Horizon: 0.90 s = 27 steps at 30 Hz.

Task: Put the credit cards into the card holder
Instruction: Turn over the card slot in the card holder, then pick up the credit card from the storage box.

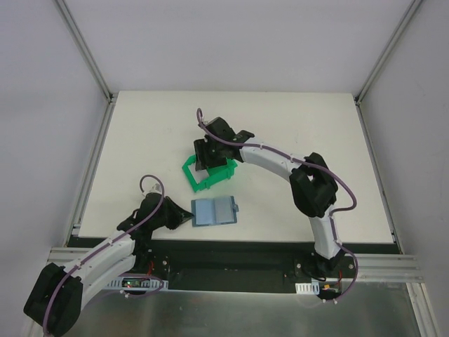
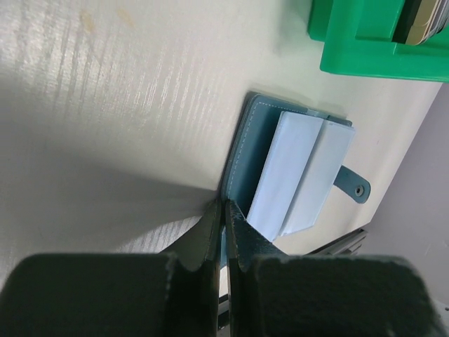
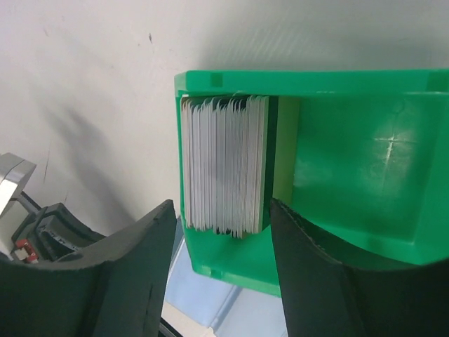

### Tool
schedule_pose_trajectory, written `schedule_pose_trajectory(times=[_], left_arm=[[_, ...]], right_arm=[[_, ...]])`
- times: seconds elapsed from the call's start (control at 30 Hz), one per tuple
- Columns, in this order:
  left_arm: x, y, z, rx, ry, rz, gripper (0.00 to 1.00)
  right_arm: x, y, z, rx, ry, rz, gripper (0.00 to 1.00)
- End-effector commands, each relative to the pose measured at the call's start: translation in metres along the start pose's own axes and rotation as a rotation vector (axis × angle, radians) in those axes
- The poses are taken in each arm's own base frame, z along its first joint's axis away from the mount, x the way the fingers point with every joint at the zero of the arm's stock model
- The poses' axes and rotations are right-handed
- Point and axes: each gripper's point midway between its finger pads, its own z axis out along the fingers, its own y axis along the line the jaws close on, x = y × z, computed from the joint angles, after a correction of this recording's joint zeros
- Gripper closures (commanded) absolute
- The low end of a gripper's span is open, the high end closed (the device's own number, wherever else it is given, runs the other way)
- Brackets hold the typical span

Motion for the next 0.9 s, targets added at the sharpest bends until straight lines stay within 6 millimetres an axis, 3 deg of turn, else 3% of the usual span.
schedule_pose_trajectory(times=[0.0,0.73,0.87], left_arm=[[-0.005,-0.001,0.0,-0.014,-0.006,0.025,1.0],[-0.002,0.003,0.0,-0.024,0.016,0.031,1.0],[-0.001,0.003,0.0,-0.023,0.017,0.031,1.0]], right_arm=[[-0.013,0.004,0.002,-0.038,0.014,-0.008,0.41],[-0.01,-0.004,0.034,-0.09,0.072,0.036,0.38],[-0.013,0.001,0.03,-0.122,0.064,0.032,0.46]])
